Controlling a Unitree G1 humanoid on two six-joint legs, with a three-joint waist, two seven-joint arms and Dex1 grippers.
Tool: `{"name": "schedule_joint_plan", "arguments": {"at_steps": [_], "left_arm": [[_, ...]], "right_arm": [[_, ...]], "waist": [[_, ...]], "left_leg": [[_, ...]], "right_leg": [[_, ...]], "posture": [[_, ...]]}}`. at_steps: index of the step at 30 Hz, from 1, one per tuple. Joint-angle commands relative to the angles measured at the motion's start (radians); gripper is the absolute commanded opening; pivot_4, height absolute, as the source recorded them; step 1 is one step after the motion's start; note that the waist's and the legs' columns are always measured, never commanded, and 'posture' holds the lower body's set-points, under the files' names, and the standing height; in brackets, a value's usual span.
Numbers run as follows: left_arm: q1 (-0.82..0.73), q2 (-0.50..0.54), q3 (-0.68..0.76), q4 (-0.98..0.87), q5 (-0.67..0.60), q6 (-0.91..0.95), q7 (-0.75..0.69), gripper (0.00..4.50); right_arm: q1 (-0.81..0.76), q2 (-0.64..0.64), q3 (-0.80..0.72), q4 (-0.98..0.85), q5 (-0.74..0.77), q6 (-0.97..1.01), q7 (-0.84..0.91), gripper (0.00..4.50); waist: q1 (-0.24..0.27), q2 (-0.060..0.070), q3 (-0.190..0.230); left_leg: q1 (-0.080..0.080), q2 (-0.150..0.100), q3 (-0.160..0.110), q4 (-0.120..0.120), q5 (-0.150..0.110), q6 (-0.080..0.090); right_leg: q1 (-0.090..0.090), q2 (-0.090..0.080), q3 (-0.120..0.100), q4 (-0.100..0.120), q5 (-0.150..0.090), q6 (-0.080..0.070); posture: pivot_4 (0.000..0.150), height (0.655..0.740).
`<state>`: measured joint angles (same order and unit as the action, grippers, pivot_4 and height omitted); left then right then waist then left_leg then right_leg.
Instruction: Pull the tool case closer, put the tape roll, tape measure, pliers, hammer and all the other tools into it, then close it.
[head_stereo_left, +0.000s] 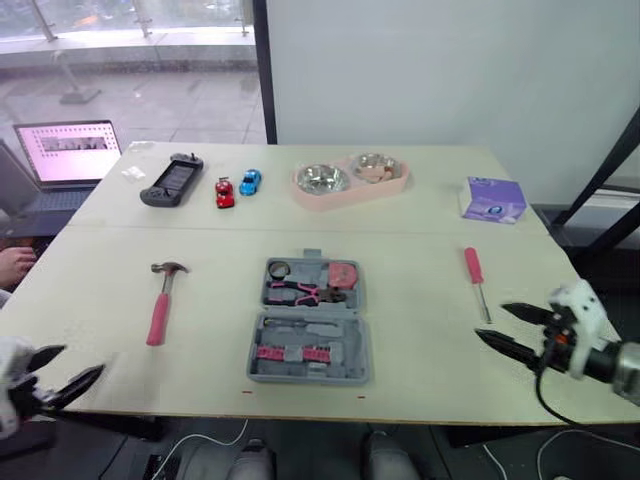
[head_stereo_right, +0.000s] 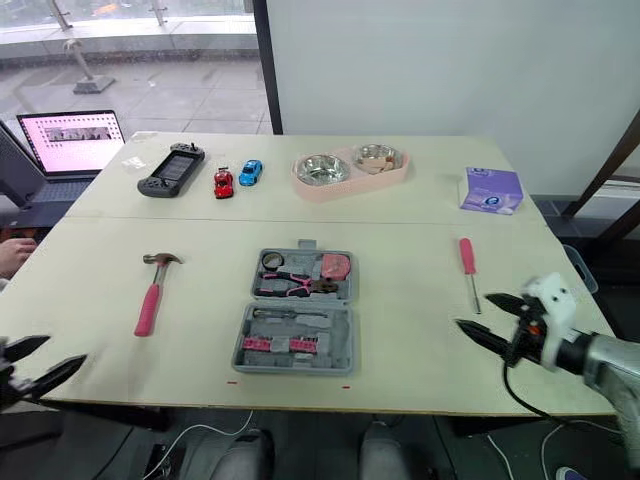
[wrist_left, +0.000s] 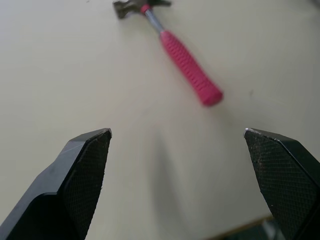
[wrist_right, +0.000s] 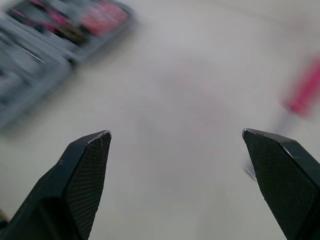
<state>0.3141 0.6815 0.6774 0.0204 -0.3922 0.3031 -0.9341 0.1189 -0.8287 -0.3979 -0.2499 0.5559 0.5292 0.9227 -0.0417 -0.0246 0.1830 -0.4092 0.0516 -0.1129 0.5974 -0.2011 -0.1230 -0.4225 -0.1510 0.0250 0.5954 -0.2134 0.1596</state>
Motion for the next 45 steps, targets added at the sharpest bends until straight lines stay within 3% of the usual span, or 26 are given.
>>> {"name": "schedule_joint_plan", "arguments": {"at_steps": [1, 4, 7, 10, 13, 23, 28, 32, 36, 41, 45], "left_arm": [[-0.048, -0.095, -0.010, -0.175, -0.054, 0.148, 0.222, 4.45], [-0.124, -0.212, -0.054, -0.281, -0.039, 0.244, 0.438, 4.45], [-0.133, -0.229, -0.058, -0.315, -0.041, 0.287, 0.485, 4.45], [-0.358, -0.262, -0.129, -0.230, 0.013, 0.351, 0.675, 4.45], [-0.511, -0.223, -0.211, -0.075, 0.097, 0.367, 0.734, 4.45], [-0.893, -0.139, -0.355, 0.581, 0.199, 0.200, 0.678, 4.45], [-1.008, -0.149, -0.414, 0.821, 0.234, 0.145, 0.639, 4.45], [-1.044, -0.171, -0.434, 0.908, 0.240, 0.147, 0.627, 4.45], [-1.053, -0.184, -0.435, 0.942, 0.237, 0.125, 0.625, 2.70], [-1.060, -0.195, -0.444, 0.967, 0.242, 0.113, 0.615, 0.03], [-1.061, -0.196, -0.442, 0.975, 0.242, 0.109, 0.616, 0.03]], "right_arm": [[-0.088, 0.025, 0.066, -0.114, 0.063, 0.066, -0.031, 4.50], [-0.187, 0.064, 0.160, -0.147, 0.091, 0.089, -0.026, 4.50], [-0.202, 0.069, 0.172, -0.150, 0.092, 0.100, -0.032, 4.50], [-0.327, 0.106, 0.306, -0.097, 0.058, 0.067, 0.020, 4.50], [-0.378, 0.116, 0.357, -0.074, 0.039, 0.061, 0.043, 4.50], [-0.372, 0.132, 0.399, -0.133, 0.048, 0.074, 0.027, 4.50], [-0.366, 0.138, 0.403, -0.150, 0.045, 0.078, 0.002, 4.50], [-0.354, 0.135, 0.397, -0.181, 0.055, 0.092, -0.018, 4.50], [-0.346, 0.139, 0.389, -0.189, 0.055, 0.095, -0.035, 4.50], [-0.341, 0.140, 0.396, -0.178, 0.047, 0.082, -0.037, 4.50], [-0.340, 0.139, 0.397, -0.177, 0.047, 0.080, -0.036, 4.50]], "waist": [[0.002, -0.003, 0.000], [0.009, -0.003, 0.000], [0.025, -0.006, -0.001], [0.034, -0.004, 0.000], [0.037, -0.004, -0.001], [0.028, -0.005, -0.001], [0.030, -0.005, -0.001], [0.033, -0.005, -0.001], [0.035, -0.005, -0.001], [0.043, -0.004, -0.001], [0.050, -0.004, -0.001]], "left_leg": [[0.000, 0.000, 0.000, 0.000, 0.000, 0.000], [0.000, -0.001, 0.000, 0.001, 0.000, 0.000], [0.000, 0.000, -0.002, 0.001, 0.000, 0.000], [0.001, -0.001, -0.002, 0.000, 0.000, 0.001], [0.001, -0.001, -0.004, 0.001, 0.003, 0.002], [0.001, -0.001, -0.004, -0.002, 0.003, 0.002], [0.001, -0.001, -0.004, -0.001, 0.004, 0.001], [0.001, -0.001, -0.004, -0.001, 0.004, 0.001], [0.002, -0.001, -0.004, -0.001, 0.004, 0.001], [0.003, -0.001, -0.004, -0.001, 0.004, 0.001], [0.003, -0.001, -0.004, -0.001, 0.004, 0.001]], "right_leg": [[0.000, 0.000, 0.000, 0.000, 0.000, 0.000], [0.003, 0.000, 0.000, -0.001, 0.001, 0.000], [0.003, 0.001, 0.000, 0.001, 0.003, -0.004], [0.003, 0.001, 0.000, 0.001, 0.003, -0.004], [0.005, 0.002, -0.002, 0.002, 0.002, -0.002], [0.006, 0.002, -0.003, 0.002, 0.003, 0.003], [0.008, 0.002, -0.004, 0.002, 0.003, 0.003], [0.008, 0.001, -0.004, 0.002, 0.002, 0.004], [0.009, 0.001, -0.004, 0.002, 0.003, 0.004], [0.010, 0.001, -0.004, 0.001, 0.002, 0.005], [0.010, 0.001, -0.004, 0.001, 0.002, 0.006]], "posture": [[0.150, 0.7400], [0.150, 0.7400], [0.150, 0.7400], [0.150, 0.7400], [0.150, 0.7400], [0.150, 0.7400], [0.150, 0.7400], [0.150, 0.7400], [0.150, 0.7400], [0.150, 0.7400], [0.150, 0.7400]]}}
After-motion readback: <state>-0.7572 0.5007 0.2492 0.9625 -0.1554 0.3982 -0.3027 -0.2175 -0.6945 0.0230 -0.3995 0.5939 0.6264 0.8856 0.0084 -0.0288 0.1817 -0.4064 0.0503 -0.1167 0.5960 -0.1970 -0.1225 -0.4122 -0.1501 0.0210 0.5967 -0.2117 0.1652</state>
